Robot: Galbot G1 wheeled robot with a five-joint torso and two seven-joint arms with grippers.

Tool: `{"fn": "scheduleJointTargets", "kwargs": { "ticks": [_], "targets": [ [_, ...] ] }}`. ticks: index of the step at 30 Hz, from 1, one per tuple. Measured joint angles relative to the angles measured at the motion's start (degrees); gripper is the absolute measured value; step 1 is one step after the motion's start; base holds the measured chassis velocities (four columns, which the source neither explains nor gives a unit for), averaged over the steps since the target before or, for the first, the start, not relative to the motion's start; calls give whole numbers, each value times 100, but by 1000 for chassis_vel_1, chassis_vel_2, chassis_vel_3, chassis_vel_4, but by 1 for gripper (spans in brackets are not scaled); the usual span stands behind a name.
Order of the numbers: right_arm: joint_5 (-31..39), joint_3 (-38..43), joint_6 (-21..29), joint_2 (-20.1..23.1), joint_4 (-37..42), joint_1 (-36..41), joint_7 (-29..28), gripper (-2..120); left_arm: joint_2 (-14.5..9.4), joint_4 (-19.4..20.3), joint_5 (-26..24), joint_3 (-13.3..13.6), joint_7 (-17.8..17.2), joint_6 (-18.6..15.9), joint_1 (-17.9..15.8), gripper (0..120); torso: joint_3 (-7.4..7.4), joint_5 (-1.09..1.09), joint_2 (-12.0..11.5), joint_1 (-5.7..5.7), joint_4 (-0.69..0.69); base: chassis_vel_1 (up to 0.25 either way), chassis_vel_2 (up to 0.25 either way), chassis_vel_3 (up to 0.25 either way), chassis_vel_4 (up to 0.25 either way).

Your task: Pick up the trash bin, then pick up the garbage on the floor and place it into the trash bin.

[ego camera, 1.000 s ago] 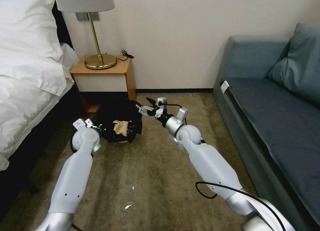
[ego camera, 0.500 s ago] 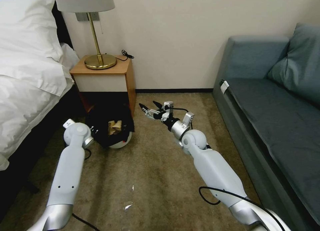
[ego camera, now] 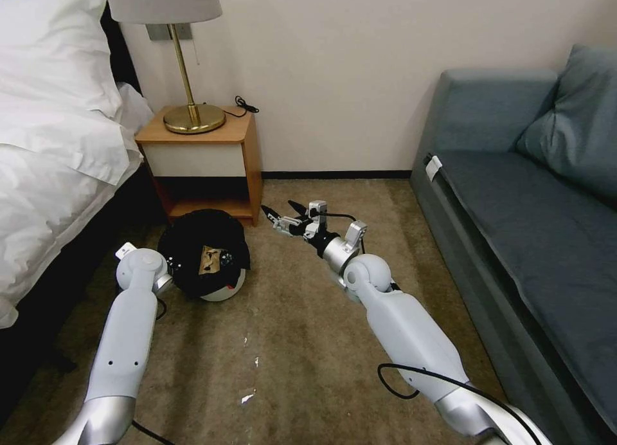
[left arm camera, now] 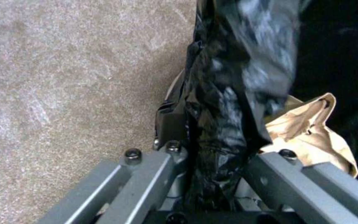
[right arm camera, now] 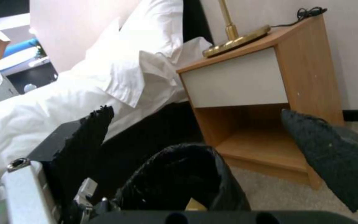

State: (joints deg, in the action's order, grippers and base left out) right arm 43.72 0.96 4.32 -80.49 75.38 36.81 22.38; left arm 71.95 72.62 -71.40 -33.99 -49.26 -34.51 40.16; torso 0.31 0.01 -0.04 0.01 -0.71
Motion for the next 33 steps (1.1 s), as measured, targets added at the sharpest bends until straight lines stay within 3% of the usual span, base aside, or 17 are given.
{"fn": "scheduleJointTargets", "kwargs": {
  "ticks": [10, 12, 19, 21, 24, 30, 33],
  "targets": [
    [-5, -59, -5, -19, -58, 12, 9, 100, -142, 145, -7, -111, 1, -41, 101, 49, 0, -1, 0, 0, 1, 0, 0, 0, 0],
    [-17, -64, -5, -37, -70, 25, 15, 100, -240, 301, 20, -121, 2, -43, 208, 61, 0, -1, 0, 0, 1, 0, 0, 0, 0],
    [-52, -74, -2, -58, -67, 35, 18, 100, -449, 705, 238, -101, 72, -79, 435, 81, 0, -1, 0, 0, 2, 0, 0, 0, 0],
    [-64, -69, -2, -65, -68, 27, 7, 100, -604, 1032, 463, -12, 115, -92, 586, 93, 0, -1, 0, 0, 1, 0, 0, 0, 0],
    [-77, -65, -6, -66, -73, 20, -6, 100, -675, 1179, 539, 34, 125, -96, 661, 97, 0, -1, 0, 0, 1, 0, 0, 0, 0],
    [-135, -20, -55, -101, -163, -31, -133, 100, -1130, 2287, 598, 190, 21, -225, 1248, 100, 0, -1, 0, 0, 1, 0, 0, 0, 0],
    [-166, -4, -82, -115, -182, -33, -170, 100, -1219, 2499, 601, 176, 21, -255, 1372, 100, 0, -2, 0, 0, 1, 0, 0, 0, 0]
  ]
}}
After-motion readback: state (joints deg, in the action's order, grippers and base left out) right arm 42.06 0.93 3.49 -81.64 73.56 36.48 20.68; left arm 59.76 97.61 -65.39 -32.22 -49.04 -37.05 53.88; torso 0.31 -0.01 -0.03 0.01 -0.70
